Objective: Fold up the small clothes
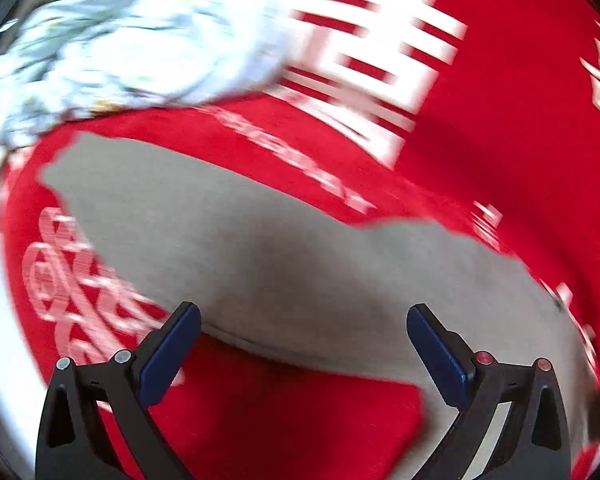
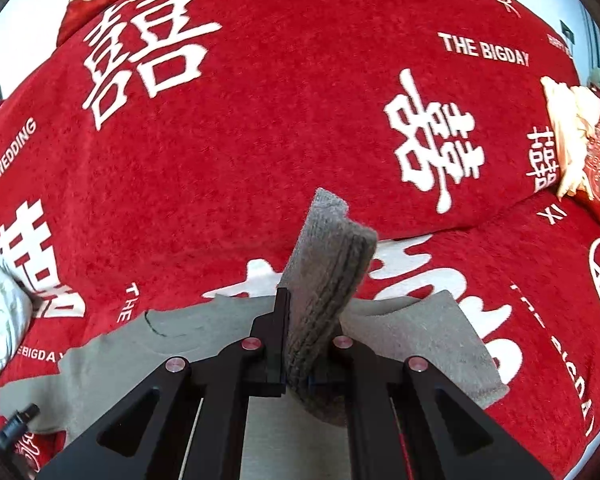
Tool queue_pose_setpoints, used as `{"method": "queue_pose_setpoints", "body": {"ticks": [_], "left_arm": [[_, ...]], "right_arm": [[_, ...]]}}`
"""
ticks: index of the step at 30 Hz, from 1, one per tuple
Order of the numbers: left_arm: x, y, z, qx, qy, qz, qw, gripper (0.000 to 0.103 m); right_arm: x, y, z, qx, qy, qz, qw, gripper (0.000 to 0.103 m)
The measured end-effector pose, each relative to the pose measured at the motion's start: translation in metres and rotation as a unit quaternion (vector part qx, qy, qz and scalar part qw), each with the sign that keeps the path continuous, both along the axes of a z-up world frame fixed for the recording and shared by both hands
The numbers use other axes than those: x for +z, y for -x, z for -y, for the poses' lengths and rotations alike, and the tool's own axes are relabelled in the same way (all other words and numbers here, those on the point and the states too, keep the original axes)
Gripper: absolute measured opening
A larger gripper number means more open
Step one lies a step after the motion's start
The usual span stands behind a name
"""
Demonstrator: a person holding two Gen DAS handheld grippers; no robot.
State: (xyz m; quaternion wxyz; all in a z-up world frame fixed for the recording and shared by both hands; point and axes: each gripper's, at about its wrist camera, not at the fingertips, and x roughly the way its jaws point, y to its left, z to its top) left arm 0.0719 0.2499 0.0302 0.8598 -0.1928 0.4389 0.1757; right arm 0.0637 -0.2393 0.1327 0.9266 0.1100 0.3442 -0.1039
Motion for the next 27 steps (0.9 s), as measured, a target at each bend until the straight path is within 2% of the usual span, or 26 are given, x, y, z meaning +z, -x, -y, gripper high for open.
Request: {"method": "queue_pose_setpoints", "body": {"ticks": [3, 5, 7, 9, 13, 16, 17, 18, 21, 27], "left_arm": [[0.005, 0.008, -0.039, 0.074, -0.014, -0.001, 0.9971, 0.103], [0.007, 0.014, -0.068, 0.127, -0.032, -0.003, 0.9914, 0.103], [0.008, 0.021, -0.099, 0.183, -0.056, -0.013, 0.9815, 0.103], [0.002, 0.029, -0.132, 0.235, -0.055, -0.028, 0.9701, 0.103], [-0.020, 0.040, -0.184, 0.307, -0.008, -0.055, 0.9502, 0.103], [-0.050, 0.033, -0.214, 0.324, 0.078, -0.071, 0.9401, 0.103], [-0.046, 0.028, -0.214, 0.333, 0.047, -0.065, 0.9393, 0.103], [-0.044, 0.022, -0.216, 0.319, 0.055, -0.057, 0.9444, 0.103], [-0.043, 0.009, -0.222, 0.293, 0.070, -0.064, 0.9514, 0.103], [-0.044, -0.001, -0.242, 0.302, 0.078, -0.056, 0.9486, 0.103]], "right_arm": [[-0.004, -0.004, -0.012, 0.013, 0.001, -0.003, 1.000, 0.007], [-0.006, -0.006, -0.020, 0.023, 0.004, -0.005, 1.000, 0.007], [-0.008, -0.009, -0.028, 0.034, 0.011, -0.007, 0.999, 0.007], [-0.009, -0.012, -0.036, 0.043, 0.017, -0.010, 0.999, 0.007], [-0.010, -0.016, -0.049, 0.057, 0.026, -0.012, 0.998, 0.007], [-0.010, -0.017, -0.058, 0.064, 0.038, -0.017, 0.997, 0.007], [-0.010, -0.018, -0.059, 0.066, 0.041, -0.019, 0.997, 0.007], [-0.009, -0.018, -0.061, 0.068, 0.045, -0.019, 0.996, 0.007], [-0.004, -0.017, -0.064, 0.071, 0.058, -0.017, 0.996, 0.007], [0.006, -0.014, -0.069, 0.070, 0.072, -0.012, 0.995, 0.007]]}}
